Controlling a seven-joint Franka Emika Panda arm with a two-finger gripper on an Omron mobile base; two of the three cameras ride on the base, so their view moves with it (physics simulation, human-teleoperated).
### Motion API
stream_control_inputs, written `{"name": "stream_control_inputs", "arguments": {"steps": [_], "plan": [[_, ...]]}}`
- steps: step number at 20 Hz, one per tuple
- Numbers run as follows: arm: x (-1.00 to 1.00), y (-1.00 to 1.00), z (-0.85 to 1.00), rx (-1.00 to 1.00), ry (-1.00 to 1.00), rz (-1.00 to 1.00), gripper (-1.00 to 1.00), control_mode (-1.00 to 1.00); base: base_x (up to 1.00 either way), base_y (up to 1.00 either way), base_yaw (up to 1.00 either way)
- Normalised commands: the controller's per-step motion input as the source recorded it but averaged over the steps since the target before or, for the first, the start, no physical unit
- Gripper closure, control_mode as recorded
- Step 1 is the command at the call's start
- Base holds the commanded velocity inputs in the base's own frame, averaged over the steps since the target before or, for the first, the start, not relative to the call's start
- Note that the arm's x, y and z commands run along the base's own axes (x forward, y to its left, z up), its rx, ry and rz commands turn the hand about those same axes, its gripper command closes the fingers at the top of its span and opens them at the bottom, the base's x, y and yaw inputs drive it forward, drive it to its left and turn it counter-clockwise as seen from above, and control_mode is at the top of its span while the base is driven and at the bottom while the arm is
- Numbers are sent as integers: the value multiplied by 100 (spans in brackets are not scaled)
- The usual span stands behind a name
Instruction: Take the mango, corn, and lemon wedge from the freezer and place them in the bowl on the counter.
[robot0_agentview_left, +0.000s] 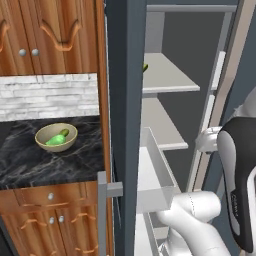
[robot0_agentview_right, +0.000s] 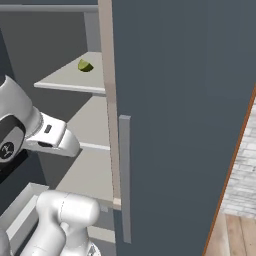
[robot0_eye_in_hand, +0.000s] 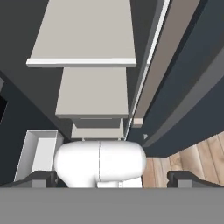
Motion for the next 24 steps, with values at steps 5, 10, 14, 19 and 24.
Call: {"name": "stream_control_inputs", "arguments": {"steps": [5,10,14,19,24], "plan": [[0,0,0,0,0,0,-100,-100,3,0,0],[3,2,45,0,-1,6,-100,-100,0,0,0],[0,39,63,0,-8,12,-100,-100,0,0,0],[12,45,51,0,-10,16,-100,-100,0,0,0],[52,5,29,1,-6,13,-100,-100,0,0,0]]}}
